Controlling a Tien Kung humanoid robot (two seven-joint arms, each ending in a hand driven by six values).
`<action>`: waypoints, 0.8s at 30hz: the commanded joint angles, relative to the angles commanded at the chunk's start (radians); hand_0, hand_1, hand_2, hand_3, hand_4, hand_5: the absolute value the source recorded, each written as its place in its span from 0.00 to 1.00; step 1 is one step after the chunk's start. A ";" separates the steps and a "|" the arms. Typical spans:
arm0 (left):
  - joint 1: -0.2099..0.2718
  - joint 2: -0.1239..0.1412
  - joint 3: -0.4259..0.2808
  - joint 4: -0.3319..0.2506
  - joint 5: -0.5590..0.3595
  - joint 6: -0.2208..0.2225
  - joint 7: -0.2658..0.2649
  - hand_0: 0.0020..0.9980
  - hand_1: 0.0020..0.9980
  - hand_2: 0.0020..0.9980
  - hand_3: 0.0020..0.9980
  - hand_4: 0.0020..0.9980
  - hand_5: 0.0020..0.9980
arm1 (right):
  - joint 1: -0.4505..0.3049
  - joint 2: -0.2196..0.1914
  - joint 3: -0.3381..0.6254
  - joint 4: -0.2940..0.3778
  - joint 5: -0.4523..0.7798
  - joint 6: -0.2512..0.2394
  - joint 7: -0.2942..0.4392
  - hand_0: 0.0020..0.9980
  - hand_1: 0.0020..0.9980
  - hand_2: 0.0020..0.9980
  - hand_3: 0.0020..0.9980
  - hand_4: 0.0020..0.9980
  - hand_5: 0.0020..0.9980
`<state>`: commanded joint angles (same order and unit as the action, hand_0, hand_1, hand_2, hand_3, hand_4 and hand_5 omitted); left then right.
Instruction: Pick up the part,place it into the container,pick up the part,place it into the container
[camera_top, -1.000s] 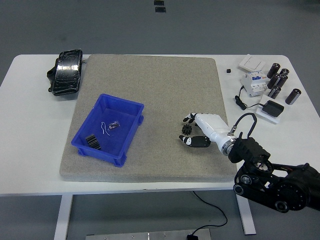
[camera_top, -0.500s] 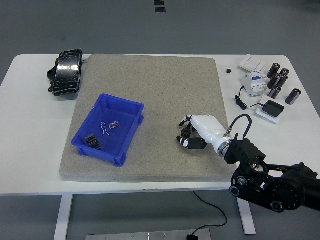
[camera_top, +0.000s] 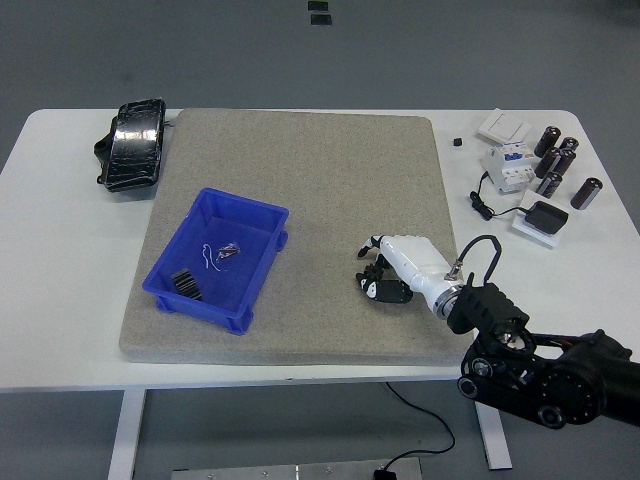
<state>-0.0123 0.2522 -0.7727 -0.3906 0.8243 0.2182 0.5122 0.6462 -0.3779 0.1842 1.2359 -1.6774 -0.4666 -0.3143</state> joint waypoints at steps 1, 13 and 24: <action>0.000 0.000 0.000 0.000 -0.001 0.000 0.000 0.70 0.66 0.65 0.69 0.77 0.59 | -0.001 -0.002 0.000 0.001 -0.001 0.001 0.002 0.31 0.49 0.43 0.67 0.55 0.28; 0.002 -0.003 0.003 0.003 -0.004 0.000 -0.011 0.70 0.66 0.65 0.61 0.77 0.60 | -0.007 -0.031 0.040 0.031 -0.010 0.020 0.022 0.32 0.52 0.58 0.67 0.55 0.28; 0.002 -0.003 0.000 0.004 -0.002 0.001 -0.014 0.70 0.66 0.65 0.59 0.77 0.60 | -0.012 -0.048 0.085 0.087 -0.006 0.007 0.018 0.31 0.51 0.65 0.67 0.59 0.28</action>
<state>-0.0101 0.2495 -0.7725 -0.3868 0.8218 0.2188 0.4978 0.6341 -0.4255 0.2693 1.3233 -1.6837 -0.4598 -0.2959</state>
